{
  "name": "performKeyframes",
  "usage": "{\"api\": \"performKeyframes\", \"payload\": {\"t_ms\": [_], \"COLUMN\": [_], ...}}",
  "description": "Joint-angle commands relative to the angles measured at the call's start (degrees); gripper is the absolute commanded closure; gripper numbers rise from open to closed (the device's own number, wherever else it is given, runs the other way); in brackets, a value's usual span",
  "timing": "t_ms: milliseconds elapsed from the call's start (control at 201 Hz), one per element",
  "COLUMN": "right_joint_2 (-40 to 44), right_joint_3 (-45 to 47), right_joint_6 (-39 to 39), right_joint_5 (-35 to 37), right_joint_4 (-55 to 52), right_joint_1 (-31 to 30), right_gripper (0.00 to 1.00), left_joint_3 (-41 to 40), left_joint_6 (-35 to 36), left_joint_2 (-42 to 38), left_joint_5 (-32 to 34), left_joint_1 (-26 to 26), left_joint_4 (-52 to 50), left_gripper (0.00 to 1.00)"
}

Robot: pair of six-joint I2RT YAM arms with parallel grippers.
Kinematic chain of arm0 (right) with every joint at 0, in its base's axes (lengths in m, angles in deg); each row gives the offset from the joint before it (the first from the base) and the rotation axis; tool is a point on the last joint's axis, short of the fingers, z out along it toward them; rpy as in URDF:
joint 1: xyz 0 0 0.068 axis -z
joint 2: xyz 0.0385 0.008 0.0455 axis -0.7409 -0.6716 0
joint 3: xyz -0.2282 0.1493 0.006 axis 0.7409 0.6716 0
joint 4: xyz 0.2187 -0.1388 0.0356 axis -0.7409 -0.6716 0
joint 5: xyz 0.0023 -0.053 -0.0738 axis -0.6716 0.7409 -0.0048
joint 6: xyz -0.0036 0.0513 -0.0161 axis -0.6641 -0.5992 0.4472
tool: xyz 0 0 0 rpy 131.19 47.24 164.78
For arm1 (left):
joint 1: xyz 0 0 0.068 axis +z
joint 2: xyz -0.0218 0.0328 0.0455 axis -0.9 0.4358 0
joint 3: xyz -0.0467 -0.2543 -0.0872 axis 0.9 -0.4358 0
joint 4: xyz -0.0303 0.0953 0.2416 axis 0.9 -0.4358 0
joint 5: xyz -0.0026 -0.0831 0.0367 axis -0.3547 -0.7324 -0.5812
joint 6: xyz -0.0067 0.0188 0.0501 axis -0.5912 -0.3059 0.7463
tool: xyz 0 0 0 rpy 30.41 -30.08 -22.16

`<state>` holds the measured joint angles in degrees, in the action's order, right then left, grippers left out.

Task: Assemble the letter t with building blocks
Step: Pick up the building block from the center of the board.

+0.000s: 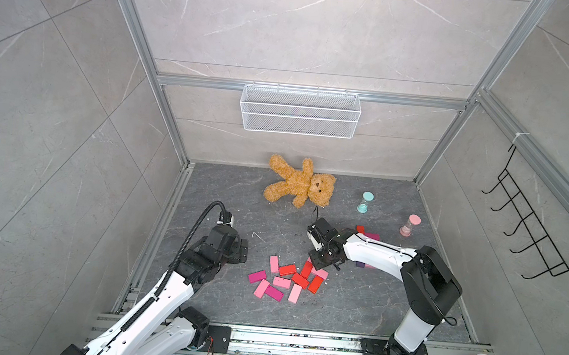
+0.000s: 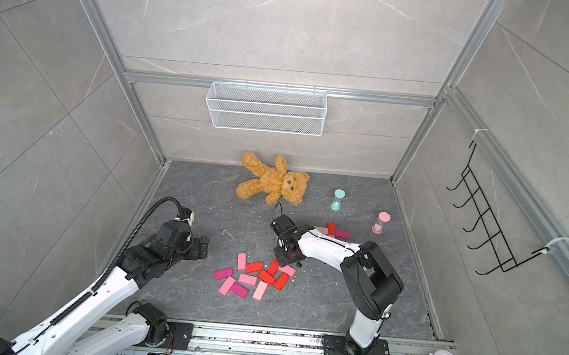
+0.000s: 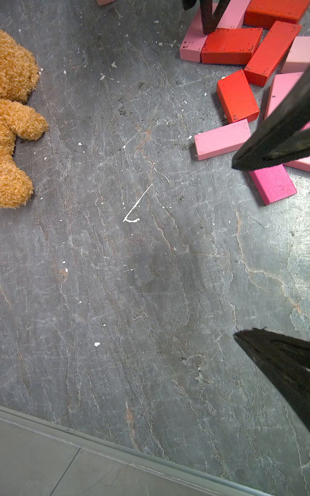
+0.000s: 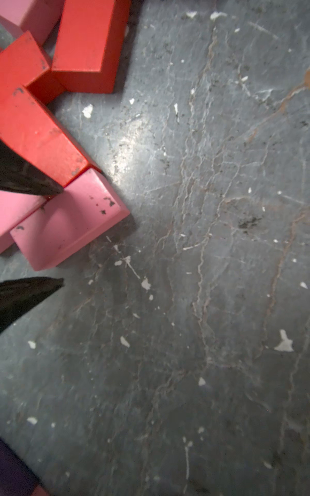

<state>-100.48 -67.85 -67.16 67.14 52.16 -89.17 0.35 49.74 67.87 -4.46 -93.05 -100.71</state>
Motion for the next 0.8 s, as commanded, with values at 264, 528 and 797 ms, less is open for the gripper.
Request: {"api": "performKeyframes", "payload": {"t_ms": [264,528,797], "right_joint_2": [-2.9,-3.32,-4.4], "right_joint_3": [-0.79,-0.89,-1.86], "right_joint_6": [-2.47,0.05,-1.78], "right_joint_5": [3.13,-2.76,-0.88], "right_joint_4": [-2.09,-1.27,-1.52], "right_joint_1": [-0.25,-0.27,-0.21], "right_gripper": [0.5,0.51,0.56], "left_joint_3": [0.31,0.31,0.35], "left_joint_6": [0.08,-0.01,0.12], "left_joint_2": [-0.14,-0.23,-0.41], "left_joint_5": [0.99,0.9,1.12], "left_joint_1": [-0.19,-0.19,-0.2], "left_joint_4": [-0.02,-0.18,-0.07], "left_gripper": [0.05,0.05,0.05]}}
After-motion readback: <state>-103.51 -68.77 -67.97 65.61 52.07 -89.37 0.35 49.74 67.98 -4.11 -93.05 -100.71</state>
